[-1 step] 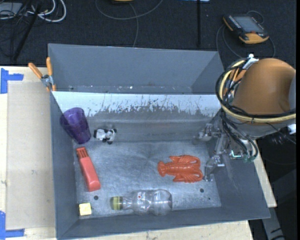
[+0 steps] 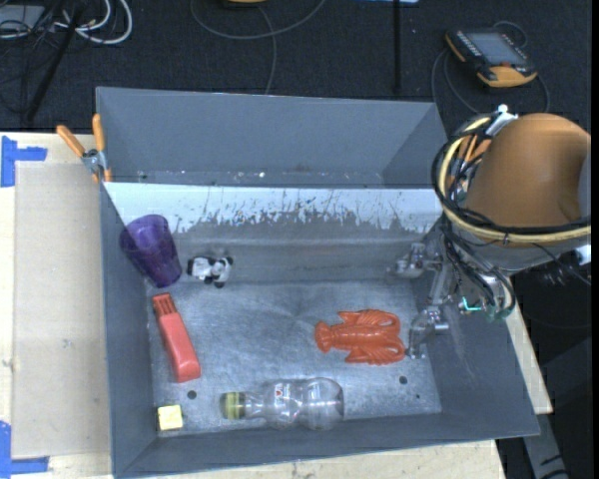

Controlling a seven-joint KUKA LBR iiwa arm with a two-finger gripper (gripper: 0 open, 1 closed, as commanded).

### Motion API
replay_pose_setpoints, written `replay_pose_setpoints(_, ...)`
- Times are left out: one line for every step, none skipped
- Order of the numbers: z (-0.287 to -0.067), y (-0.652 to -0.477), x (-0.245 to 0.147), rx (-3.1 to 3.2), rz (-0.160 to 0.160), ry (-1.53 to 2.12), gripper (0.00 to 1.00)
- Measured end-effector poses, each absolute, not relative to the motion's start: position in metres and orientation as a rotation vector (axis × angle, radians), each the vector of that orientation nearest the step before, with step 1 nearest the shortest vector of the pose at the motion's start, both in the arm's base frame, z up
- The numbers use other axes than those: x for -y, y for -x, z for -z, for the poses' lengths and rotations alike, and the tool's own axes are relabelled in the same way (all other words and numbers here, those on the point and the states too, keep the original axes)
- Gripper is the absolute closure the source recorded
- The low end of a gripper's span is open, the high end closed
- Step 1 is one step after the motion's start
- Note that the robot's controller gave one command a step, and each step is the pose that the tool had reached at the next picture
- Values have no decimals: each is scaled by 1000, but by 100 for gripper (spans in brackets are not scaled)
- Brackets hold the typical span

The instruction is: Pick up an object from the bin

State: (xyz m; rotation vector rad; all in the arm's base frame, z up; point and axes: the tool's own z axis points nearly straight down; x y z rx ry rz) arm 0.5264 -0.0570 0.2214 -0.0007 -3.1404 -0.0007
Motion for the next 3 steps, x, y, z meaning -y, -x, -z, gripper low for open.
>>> replay_pose_setpoints(-185, -528, 53, 3143, 0, -124, 0)
replay_pose_setpoints(-126, -521, 63, 3140, 0, -173, 0)
replay_pose_setpoints(-74, -544, 53, 3131, -4, -377, 100)
